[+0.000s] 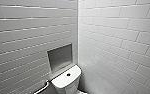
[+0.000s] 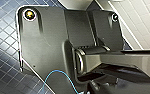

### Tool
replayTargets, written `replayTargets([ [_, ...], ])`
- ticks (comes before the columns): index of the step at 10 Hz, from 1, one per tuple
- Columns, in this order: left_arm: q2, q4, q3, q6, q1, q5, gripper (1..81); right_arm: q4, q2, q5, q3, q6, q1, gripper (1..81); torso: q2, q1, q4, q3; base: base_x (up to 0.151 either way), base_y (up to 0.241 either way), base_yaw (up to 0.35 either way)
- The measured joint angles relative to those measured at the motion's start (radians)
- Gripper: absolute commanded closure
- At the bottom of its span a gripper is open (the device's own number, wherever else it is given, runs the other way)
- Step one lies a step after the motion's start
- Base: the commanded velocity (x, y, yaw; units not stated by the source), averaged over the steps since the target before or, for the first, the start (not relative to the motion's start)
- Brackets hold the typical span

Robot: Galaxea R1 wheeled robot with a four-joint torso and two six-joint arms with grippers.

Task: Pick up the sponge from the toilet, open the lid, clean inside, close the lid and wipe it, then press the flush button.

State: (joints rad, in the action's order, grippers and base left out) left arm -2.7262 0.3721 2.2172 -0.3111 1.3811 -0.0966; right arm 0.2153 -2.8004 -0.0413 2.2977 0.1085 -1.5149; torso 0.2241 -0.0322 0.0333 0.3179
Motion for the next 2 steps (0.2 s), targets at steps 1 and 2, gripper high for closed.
replayTargets([
  [1, -0.043, 0.001, 0.070, 0.000, 0.010, 0.005, 81.1, 0.000, -0.008, 0.000, 0.011, 0.000, 0.000, 81.1, 0.000, 0.000, 0.000, 0.000, 0.000, 0.000, 0.000],
  [2, -0.080, 0.002, 0.133, -0.001, 0.017, 0.010, 81.1, 0.000, -0.017, 0.000, 0.021, 0.000, 0.000, 81.1, 0.000, 0.000, 0.000, 0.000, 0.000, 0.000, 0.000],
])
